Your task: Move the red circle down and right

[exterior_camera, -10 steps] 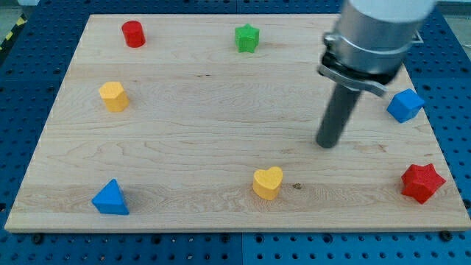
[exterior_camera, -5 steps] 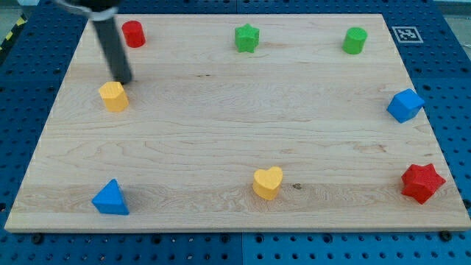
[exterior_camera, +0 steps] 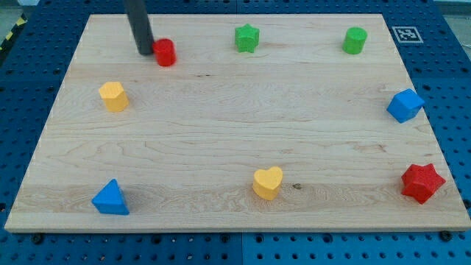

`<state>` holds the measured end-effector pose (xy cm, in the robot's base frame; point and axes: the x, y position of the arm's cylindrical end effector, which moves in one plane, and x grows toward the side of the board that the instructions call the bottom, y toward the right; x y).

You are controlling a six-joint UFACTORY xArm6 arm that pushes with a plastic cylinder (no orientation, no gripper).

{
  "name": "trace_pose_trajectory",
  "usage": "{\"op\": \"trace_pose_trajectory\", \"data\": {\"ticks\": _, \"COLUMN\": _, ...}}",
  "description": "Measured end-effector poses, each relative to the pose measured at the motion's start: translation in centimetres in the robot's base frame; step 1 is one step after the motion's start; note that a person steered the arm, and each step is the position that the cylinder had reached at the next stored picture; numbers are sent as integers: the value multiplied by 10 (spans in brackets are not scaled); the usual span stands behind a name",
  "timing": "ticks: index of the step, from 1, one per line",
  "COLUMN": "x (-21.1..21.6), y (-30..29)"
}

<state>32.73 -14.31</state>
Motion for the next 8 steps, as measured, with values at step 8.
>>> {"op": "trace_pose_trajectory", "data": {"ticks": 8, "x": 50, "y": 80}}
